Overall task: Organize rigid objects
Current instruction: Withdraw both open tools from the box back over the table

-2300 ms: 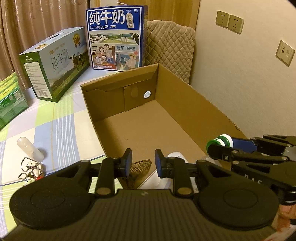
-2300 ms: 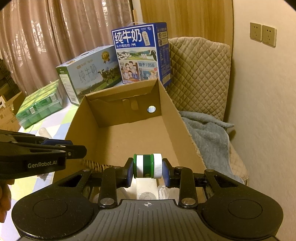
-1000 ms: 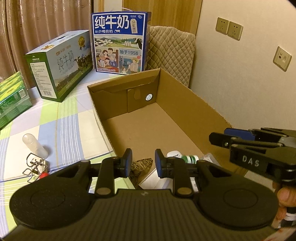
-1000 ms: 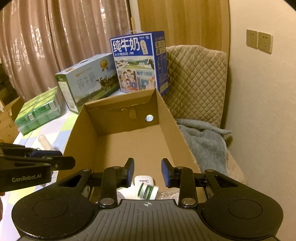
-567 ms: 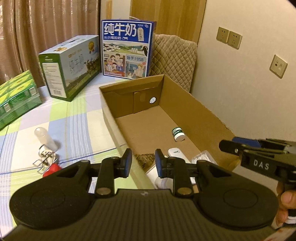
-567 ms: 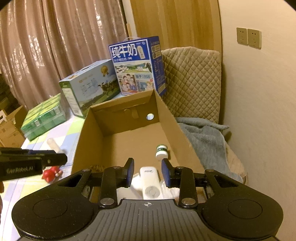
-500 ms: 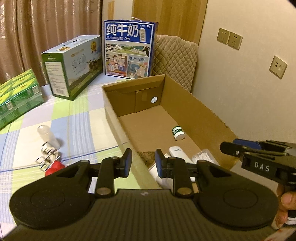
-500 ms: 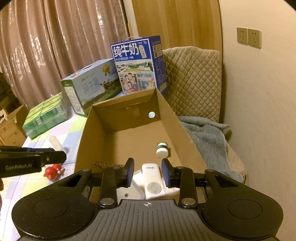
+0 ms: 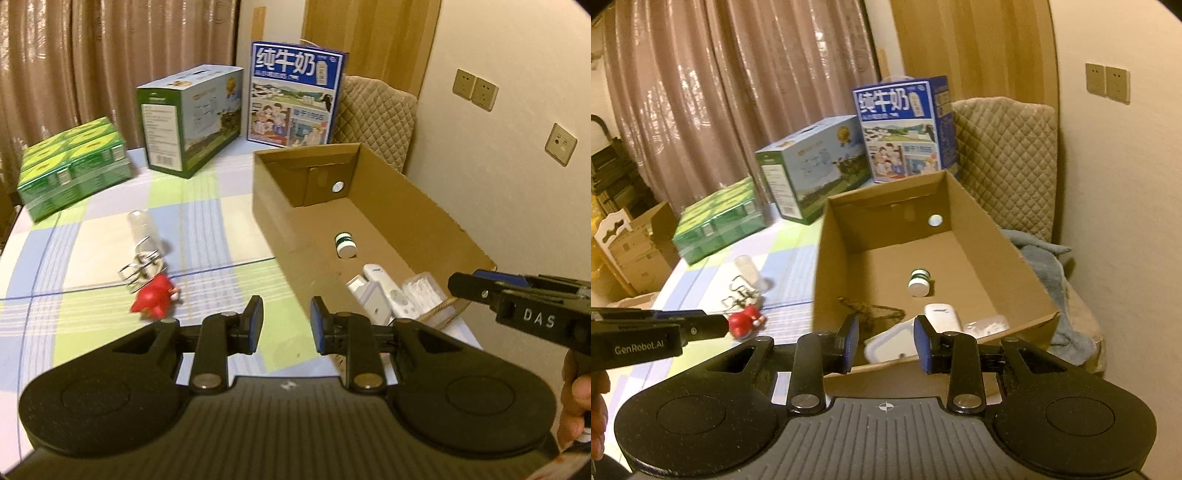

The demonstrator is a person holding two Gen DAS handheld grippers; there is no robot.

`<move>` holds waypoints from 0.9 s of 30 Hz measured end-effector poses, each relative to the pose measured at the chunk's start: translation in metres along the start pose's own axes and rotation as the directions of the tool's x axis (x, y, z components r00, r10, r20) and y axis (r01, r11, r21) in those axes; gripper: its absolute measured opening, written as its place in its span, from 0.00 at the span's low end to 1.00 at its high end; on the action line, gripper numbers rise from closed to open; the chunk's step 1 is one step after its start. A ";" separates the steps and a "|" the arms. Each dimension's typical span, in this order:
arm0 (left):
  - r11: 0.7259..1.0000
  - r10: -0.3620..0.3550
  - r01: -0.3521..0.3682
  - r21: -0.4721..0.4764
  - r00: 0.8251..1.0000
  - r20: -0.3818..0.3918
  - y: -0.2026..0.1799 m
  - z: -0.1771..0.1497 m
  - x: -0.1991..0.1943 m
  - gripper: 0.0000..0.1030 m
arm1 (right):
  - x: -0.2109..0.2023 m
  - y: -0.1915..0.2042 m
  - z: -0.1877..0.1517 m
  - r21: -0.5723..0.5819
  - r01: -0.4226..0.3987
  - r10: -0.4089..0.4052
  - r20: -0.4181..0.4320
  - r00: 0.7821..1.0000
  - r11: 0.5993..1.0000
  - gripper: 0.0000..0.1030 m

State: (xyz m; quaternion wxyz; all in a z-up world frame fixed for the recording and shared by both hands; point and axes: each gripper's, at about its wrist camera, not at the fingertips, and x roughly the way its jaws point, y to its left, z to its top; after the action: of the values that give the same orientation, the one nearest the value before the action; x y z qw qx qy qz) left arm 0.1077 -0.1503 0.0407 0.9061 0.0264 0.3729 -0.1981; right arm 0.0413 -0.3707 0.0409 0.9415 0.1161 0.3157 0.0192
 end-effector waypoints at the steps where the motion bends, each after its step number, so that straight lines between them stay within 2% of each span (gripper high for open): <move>1: 1.000 0.005 -0.005 -0.002 1.000 0.003 0.003 -0.003 -0.003 0.22 | -0.002 0.004 -0.002 -0.004 -0.007 0.007 0.001 1.000 1.000 0.29; 17: 0.991 0.125 -0.124 -0.048 0.992 0.025 0.075 -0.036 -0.050 0.27 | -0.005 0.064 -0.016 -0.060 -0.098 0.098 -0.006 0.995 0.993 0.30; 27: 0.978 0.183 -0.181 -0.101 0.983 0.013 0.119 -0.047 -0.058 0.30 | 0.007 0.094 -0.021 -0.094 -0.139 0.137 -0.025 0.990 0.986 0.31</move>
State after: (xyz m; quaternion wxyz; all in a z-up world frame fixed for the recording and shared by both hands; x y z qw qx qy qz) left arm 0.0843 -0.0119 0.0348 0.9247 0.0129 0.3682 -0.0959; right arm 0.0382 -0.2738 0.0421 0.9395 0.0926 0.3142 0.1004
